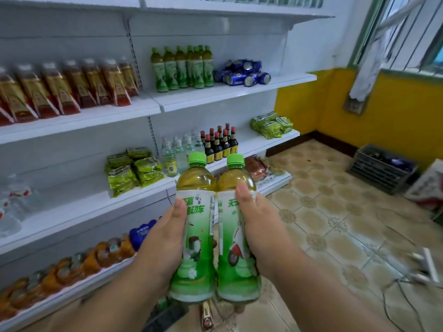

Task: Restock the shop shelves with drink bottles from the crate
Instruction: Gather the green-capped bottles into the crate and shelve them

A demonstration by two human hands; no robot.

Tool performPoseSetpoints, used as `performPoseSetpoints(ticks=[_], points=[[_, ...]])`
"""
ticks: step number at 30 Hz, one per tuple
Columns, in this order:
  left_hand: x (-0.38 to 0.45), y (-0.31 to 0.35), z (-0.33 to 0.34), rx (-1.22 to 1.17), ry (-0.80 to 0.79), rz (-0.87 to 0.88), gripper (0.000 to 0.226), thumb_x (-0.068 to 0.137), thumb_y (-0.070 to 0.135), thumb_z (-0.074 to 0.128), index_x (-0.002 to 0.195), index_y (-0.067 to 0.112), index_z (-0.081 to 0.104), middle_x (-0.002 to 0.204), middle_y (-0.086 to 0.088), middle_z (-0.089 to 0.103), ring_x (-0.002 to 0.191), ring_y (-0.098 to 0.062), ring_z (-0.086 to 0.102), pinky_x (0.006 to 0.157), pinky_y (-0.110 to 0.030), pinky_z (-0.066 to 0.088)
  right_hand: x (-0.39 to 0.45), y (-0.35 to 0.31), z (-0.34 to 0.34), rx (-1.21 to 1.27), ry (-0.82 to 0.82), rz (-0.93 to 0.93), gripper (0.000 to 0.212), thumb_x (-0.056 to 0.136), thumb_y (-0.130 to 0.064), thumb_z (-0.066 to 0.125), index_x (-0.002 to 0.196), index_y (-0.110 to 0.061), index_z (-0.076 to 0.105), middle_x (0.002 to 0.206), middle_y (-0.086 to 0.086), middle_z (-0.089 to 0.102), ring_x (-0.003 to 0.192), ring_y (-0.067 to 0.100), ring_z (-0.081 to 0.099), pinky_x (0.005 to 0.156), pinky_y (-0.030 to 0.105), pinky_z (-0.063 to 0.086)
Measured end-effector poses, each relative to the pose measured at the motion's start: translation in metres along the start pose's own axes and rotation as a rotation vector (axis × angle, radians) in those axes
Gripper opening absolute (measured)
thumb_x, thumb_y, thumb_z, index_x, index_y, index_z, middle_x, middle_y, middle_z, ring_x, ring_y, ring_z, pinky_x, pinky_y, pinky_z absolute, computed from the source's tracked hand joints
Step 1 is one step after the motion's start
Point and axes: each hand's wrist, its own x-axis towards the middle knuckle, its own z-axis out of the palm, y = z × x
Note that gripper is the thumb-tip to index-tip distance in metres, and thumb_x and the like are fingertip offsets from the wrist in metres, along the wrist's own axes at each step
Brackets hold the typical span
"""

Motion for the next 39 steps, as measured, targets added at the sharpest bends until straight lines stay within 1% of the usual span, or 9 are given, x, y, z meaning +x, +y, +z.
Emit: performPoseSetpoints(ticks=[4, 11, 17, 23, 27, 30, 34, 37, 39], points=[[0.009, 0.004, 0.047, 0.085, 0.001, 0.042, 0.082, 0.054, 0.102, 0.050, 0.110, 0.046, 0.071, 0.108, 0.004, 0.078, 0.096, -0.023, 0.077, 0.085, -0.053, 0.060, 0.007, 0.003, -0.045, 0.071, 0.024, -0.010, 0.132, 0.047, -0.106, 0.039, 0.147, -0.019, 0.043, 0.146, 0.008, 0.055, 0.135, 0.032, 0.051, 0.111, 0.059, 0.040], [0.049, 0.023, 0.076, 0.107, 0.066, 0.133, 0.077, 0.060, 0.102, 0.046, 0.114, 0.053, 0.068, 0.112, 0.008, 0.077, 0.104, -0.022, 0.074, 0.093, -0.055, 0.055, 0.056, -0.006, -0.073, -0.005, 0.004, -0.064, 0.094, 0.057, -0.103, 0.034, 0.106, -0.026, 0.059, 0.098, 0.001, 0.073, 0.095, 0.024, 0.070, 0.088, 0.051, 0.055], [0.106, 0.037, 0.077, 0.026, 0.077, 0.142, 0.082, 0.065, 0.098, 0.050, 0.124, 0.045, 0.066, 0.121, 0.001, 0.074, 0.112, -0.032, 0.071, 0.099, -0.060, 0.050, 0.117, -0.026, -0.074, -0.065, -0.033, -0.135, 0.090, 0.057, -0.103, 0.032, 0.100, -0.028, 0.058, 0.099, 0.003, 0.071, 0.096, 0.023, 0.068, 0.089, 0.049, 0.054], [0.174, 0.067, 0.096, 0.084, 0.133, 0.235, 0.065, 0.061, 0.101, 0.043, 0.106, 0.061, 0.067, 0.103, 0.021, 0.077, 0.095, -0.008, 0.075, 0.083, -0.037, 0.061, 0.190, -0.051, -0.083, -0.058, 0.009, -0.171, 0.086, 0.061, -0.097, 0.037, 0.101, -0.025, 0.062, 0.097, -0.001, 0.073, 0.094, 0.021, 0.069, 0.089, 0.049, 0.055], [0.212, 0.092, 0.107, 0.050, 0.110, 0.247, 0.076, 0.060, 0.100, 0.047, 0.116, 0.053, 0.067, 0.117, 0.012, 0.075, 0.113, -0.023, 0.070, 0.102, -0.055, 0.050, 0.229, -0.073, -0.093, -0.053, 0.043, -0.208, 0.088, 0.056, -0.099, 0.036, 0.098, -0.027, 0.062, 0.093, -0.004, 0.073, 0.092, 0.017, 0.070, 0.085, 0.044, 0.055], [0.237, 0.109, 0.115, 0.019, 0.087, 0.246, 0.077, 0.060, 0.097, 0.051, 0.114, 0.046, 0.070, 0.114, 0.002, 0.077, 0.107, -0.028, 0.073, 0.097, -0.057, 0.053, 0.255, -0.088, -0.100, -0.050, 0.033, -0.225, 0.095, 0.048, -0.104, 0.034, 0.100, -0.028, 0.060, 0.095, -0.004, 0.072, 0.093, 0.016, 0.068, 0.086, 0.043, 0.054], [0.278, 0.126, 0.140, 0.019, 0.128, 0.269, 0.076, 0.062, 0.095, 0.050, 0.113, 0.044, 0.071, 0.113, 0.001, 0.077, 0.105, -0.029, 0.073, 0.096, -0.057, 0.053, 0.304, -0.106, -0.119, -0.048, 0.016, -0.263, 0.079, 0.054, -0.098, 0.037, 0.094, -0.033, 0.058, 0.093, -0.007, 0.070, 0.089, 0.012, 0.067, 0.081, 0.039, 0.054], [0.305, 0.133, 0.159, 0.014, 0.157, 0.288, 0.068, 0.065, 0.092, 0.049, 0.108, 0.044, 0.072, 0.110, 0.001, 0.078, 0.103, -0.026, 0.075, 0.095, -0.055, 0.054, 0.343, -0.111, -0.134, -0.061, -0.029, -0.310, 0.081, 0.064, -0.095, 0.039, 0.092, -0.024, 0.064, 0.087, 0.000, 0.075, 0.080, 0.016, 0.072, 0.074, 0.039, 0.057], [0.329, 0.134, 0.173, 0.004, 0.205, 0.299, 0.064, 0.068, 0.089, 0.048, 0.108, 0.044, 0.072, 0.110, 0.001, 0.078, 0.104, -0.026, 0.074, 0.097, -0.056, 0.053, 0.374, -0.113, -0.145, -0.064, -0.095, -0.330, 0.084, 0.070, -0.093, 0.041, 0.095, -0.016, 0.065, 0.090, 0.008, 0.075, 0.084, 0.026, 0.073, 0.081, 0.047, 0.058]])
